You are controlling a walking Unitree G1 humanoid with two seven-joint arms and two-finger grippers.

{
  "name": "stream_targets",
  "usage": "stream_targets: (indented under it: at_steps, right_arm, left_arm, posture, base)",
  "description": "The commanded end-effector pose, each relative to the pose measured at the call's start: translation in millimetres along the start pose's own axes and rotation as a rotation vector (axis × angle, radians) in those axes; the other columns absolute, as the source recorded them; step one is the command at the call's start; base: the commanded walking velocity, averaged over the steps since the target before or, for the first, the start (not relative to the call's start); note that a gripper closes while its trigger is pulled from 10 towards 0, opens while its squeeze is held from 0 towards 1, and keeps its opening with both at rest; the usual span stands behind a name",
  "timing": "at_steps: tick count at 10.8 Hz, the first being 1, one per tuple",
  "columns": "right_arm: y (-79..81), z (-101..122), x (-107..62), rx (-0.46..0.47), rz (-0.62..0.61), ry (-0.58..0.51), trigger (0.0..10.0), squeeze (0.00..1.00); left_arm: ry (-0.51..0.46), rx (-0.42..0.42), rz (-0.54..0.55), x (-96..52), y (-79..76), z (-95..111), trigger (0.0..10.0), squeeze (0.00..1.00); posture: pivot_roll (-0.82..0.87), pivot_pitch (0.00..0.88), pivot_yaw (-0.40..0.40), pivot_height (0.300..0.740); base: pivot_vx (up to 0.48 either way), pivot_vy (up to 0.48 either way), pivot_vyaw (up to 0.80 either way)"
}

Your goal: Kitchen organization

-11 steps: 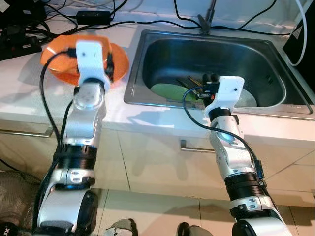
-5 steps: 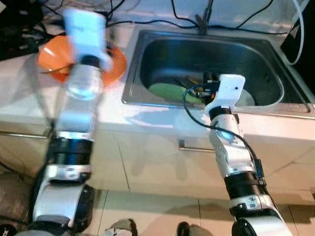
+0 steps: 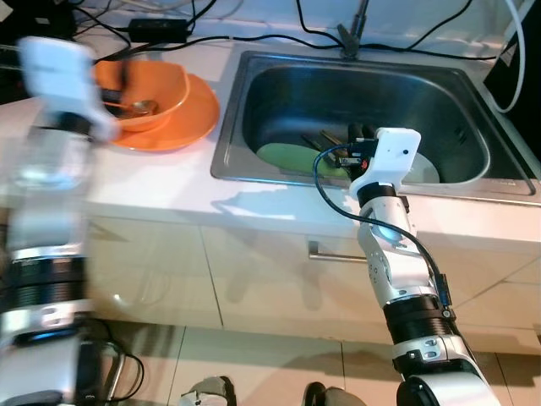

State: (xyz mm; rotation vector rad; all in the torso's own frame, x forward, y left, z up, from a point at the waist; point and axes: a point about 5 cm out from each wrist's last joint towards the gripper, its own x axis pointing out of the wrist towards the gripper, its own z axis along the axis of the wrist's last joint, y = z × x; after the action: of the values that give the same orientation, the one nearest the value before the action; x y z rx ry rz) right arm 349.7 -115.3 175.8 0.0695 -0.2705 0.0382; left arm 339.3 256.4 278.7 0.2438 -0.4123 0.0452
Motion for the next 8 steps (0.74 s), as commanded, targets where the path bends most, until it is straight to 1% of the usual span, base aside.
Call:
stream_targets:
  at_steps: [1,2,4,5,6,7,8]
  right_arm:
    - [-1.8,-0.5,-0.4,0.009,-0.011,-0.004,10.0,0.00]
    - [-1.5,-0.7,-0.8,0.011,-0.010,-0.004,10.0,0.00]
    - [-2.4,-0.6,-1.6,0.015,-0.012,-0.008,10.0,0.00]
    - [-2.8,-0.8,-1.9,0.016,-0.013,-0.008,10.0,0.00]
    - [-2.6,-1.1,-1.9,0.015,-0.012,-0.006,10.0,0.00]
    - [-2.0,-1.4,-1.8,0.013,-0.009,-0.004,10.0,0.00]
    - [-2.2,-1.1,-1.7,0.013,-0.009,-0.005,10.0,0.00]
  left_arm:
    - [-0.004,-0.005,-0.019,-7.1,7.5,-1.1,10.0,0.00]
    - [0.005,0.000,-0.017,-13.6,15.5,-4.1,10.0,0.00]
    - [0.046,0.001,0.036,-30.6,33.3,-15.7,10.0,0.00]
    - [0.080,-0.014,0.041,-40.3,36.5,-25.6,10.0,0.00]
    - [0.099,-0.020,0.038,-42.5,35.8,-29.3,10.0,0.00]
    - [0.135,-0.026,0.010,-45.4,30.4,-37.1,10.0,0.00]
    - [0.147,-0.036,-0.004,-46.6,25.8,-40.9,10.0,0.00]
  posture:
    - [0.11,0.103,-0.027,0.740]
    - [0.11,0.104,-0.027,0.740]
    - [0.11,0.107,-0.027,0.740]
    - [0.11,0.110,-0.029,0.740]
    - [0.12,0.110,-0.031,0.740]
    - [0.11,0.111,-0.031,0.740]
    - [0.11,0.110,-0.031,0.740]
  base:
    - [0.000,0.000,0.00]
    - [0.000,0.000,0.00]
    - [0.000,0.000,0.00]
    - [0.000,0.000,0.00]
    - [0.000,0.000,0.00]
    - [0.000,0.000,0.00]
    - [0.000,0.000,0.00]
